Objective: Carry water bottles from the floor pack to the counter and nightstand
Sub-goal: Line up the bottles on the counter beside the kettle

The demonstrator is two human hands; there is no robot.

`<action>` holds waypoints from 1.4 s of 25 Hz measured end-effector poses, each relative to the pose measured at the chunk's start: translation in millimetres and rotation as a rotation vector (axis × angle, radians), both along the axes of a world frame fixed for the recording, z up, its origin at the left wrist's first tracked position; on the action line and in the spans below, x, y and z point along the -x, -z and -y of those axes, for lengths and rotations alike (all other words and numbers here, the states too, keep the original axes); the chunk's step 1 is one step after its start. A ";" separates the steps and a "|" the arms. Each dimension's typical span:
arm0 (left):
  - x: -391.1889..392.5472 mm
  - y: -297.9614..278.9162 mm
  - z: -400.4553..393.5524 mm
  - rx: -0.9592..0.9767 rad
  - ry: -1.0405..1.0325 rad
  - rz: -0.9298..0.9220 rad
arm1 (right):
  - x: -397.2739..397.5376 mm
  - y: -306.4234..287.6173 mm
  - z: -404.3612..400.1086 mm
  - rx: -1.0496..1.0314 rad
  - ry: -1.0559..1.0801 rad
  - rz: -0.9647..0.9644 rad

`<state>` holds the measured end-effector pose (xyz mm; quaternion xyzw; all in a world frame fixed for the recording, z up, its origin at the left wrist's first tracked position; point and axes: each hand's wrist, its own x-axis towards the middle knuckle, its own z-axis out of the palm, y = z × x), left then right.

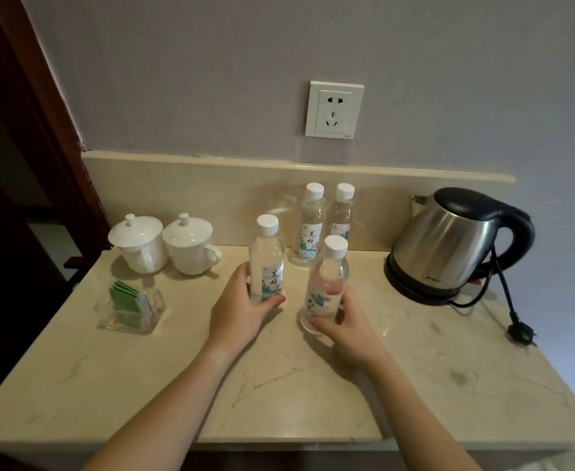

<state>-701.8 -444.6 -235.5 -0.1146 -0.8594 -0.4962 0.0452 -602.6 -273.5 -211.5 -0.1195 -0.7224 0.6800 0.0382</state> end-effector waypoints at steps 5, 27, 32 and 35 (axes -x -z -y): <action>21.5 -0.1 -7.8 -0.022 0.012 -0.003 | 10.0 7.2 0.7 -0.326 0.182 -0.026; 91.1 10.0 -44.4 0.158 0.043 -0.142 | 101.3 21.2 -99.3 -0.491 0.369 0.003; 100.3 15.5 -49.3 0.243 0.018 -0.115 | 107.0 24.5 -101.6 -0.531 0.367 -0.004; 98.4 17.4 -51.8 0.267 -0.021 -0.121 | 108.5 24.1 -99.7 -0.546 0.368 0.024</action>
